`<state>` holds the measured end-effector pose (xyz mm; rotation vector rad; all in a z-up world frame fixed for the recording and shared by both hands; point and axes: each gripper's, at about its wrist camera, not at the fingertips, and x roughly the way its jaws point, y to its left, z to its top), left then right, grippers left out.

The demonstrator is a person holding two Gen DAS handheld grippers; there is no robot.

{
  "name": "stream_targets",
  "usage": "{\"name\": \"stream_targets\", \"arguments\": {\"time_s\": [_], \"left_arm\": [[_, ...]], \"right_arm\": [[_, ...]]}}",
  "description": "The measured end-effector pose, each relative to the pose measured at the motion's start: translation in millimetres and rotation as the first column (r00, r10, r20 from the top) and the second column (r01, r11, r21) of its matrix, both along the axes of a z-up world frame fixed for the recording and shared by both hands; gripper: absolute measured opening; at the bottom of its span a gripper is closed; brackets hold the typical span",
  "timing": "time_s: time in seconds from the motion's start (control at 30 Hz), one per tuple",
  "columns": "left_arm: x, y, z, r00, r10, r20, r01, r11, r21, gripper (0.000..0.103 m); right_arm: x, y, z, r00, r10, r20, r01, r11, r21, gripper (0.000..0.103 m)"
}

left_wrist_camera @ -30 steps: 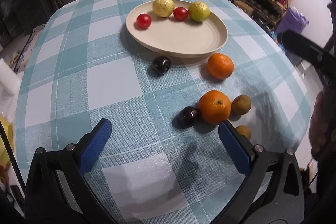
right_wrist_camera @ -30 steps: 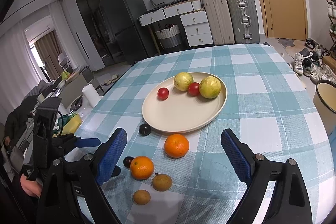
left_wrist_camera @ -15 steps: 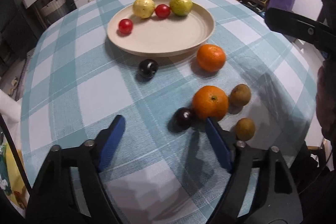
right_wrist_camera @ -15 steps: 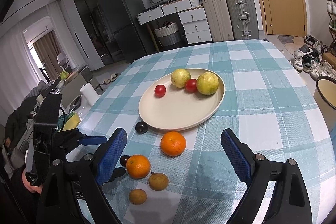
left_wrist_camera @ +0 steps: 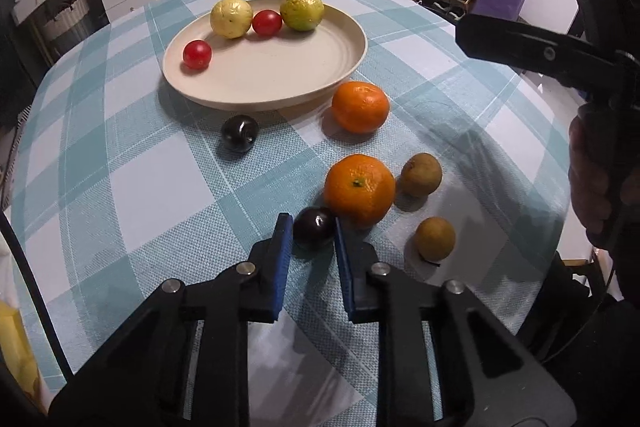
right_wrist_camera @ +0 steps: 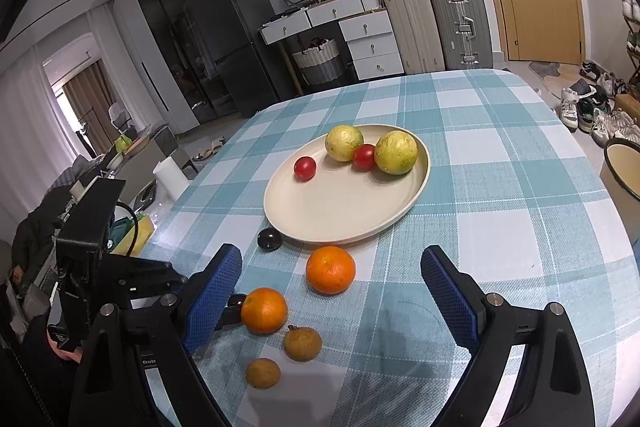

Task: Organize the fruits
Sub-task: 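Close the right gripper on the other dark plum while the left gripper holds its plum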

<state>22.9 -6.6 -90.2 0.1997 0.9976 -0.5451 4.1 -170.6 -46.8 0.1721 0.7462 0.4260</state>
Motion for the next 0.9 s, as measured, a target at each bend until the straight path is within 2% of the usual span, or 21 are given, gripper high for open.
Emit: {"name": "stream_targets", "arguments": {"time_s": [0.2,0.4,0.53,0.9], "left_arm": [[2,9,0,0.999,0.024,-0.025,-0.025,0.998,-0.051,0.018],[-3,15,4,0.999,0.045,-0.012,-0.046,0.998,-0.047,0.018],[-2,31,1,0.993,0.12,-0.021,-0.12,0.992,-0.029,0.018],[2,107,15,0.953,0.3,-0.036,-0.302,0.936,-0.179,0.018]], "right_arm": [[2,3,-2,1.0,0.008,-0.014,-0.008,1.0,0.005,0.093],[4,12,-5,0.999,0.034,-0.034,-0.033,0.999,0.026,0.093],[5,24,-6,0.996,0.077,-0.054,-0.075,0.996,0.047,0.093],[20,77,-13,0.97,0.208,-0.127,-0.199,0.977,0.083,0.093]]}}
